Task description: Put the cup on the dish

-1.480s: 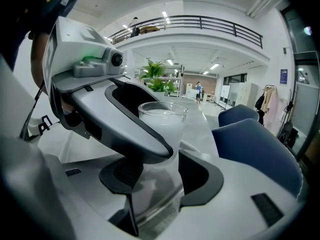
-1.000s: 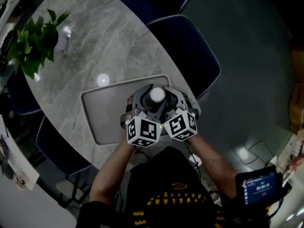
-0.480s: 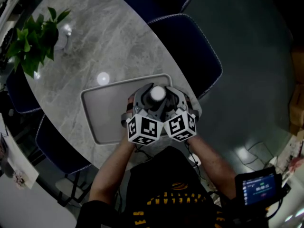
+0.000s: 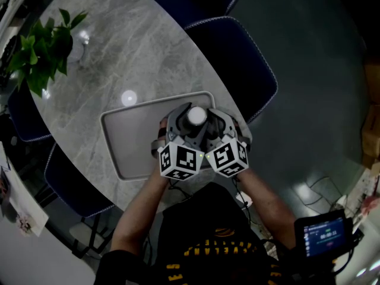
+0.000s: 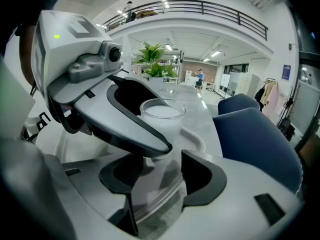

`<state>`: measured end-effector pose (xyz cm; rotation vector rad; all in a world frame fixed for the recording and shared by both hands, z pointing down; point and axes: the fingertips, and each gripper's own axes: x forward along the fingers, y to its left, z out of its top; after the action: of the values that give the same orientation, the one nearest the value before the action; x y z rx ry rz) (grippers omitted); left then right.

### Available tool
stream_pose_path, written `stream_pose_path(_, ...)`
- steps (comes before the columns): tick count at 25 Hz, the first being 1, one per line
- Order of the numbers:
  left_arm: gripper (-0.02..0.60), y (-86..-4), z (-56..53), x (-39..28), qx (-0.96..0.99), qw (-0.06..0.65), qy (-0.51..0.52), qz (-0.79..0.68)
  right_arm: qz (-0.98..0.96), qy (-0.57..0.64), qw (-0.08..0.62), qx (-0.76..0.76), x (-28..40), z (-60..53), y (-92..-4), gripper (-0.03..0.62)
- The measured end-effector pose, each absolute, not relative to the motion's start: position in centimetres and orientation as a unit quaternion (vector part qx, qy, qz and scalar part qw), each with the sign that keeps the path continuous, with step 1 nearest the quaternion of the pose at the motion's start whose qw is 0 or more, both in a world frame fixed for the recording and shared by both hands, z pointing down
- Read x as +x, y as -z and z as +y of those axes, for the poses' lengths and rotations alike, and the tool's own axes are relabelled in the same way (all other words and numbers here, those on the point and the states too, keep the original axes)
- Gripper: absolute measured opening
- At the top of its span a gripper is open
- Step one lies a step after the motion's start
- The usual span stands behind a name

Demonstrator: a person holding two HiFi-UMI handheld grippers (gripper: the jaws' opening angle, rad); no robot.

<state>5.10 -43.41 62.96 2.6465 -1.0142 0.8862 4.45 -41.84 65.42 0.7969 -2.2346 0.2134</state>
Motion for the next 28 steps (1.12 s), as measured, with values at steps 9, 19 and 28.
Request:
stream_pose_path(9,0.273,-63.5,-42.9,4.2,0.88,0.127,-0.276,-0.364,-0.876,-0.08,0.364,0.307,4.5,-40.8,-64.9,0.224)
stream_pose_path(19,0.276,-62.3,-41.9,2.6,0.875,0.127,-0.271,-0.381,-0.885,-0.085,0.332,0.316,4.3,-39.7,-63.2,0.224)
stream_pose_path(28,0.258,-57.9,-39.0,1.0,0.873,0.128,-0.225,-0.414,-0.888,-0.149,0.229,0.371,6.5,-38.6,-59.4,0.221)
